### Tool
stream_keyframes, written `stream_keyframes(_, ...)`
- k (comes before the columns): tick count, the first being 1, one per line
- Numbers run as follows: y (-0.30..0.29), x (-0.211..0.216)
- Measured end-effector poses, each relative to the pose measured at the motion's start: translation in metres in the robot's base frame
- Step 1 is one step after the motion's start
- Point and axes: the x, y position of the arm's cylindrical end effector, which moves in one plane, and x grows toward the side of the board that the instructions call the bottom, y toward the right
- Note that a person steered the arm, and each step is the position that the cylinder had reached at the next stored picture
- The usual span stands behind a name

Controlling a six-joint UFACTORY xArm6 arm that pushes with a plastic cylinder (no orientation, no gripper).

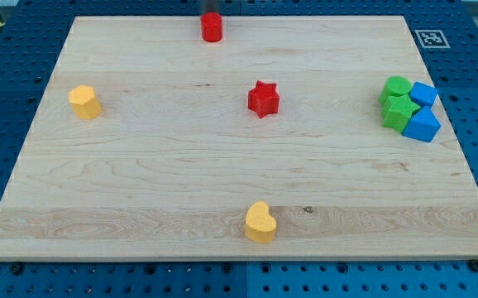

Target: Move the red circle to the left of the red star

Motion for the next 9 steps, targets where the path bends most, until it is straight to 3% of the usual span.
stream_keyframes(1,-0.018,0.009)
stream_keyframes(3,0.044,0.001)
stream_keyframes(4,0.025,0.007)
stream_keyframes(5,0.018,0.027)
stream_keyframes(7,0.068,0.058)
stream_keyframes(9,0.080,0.094)
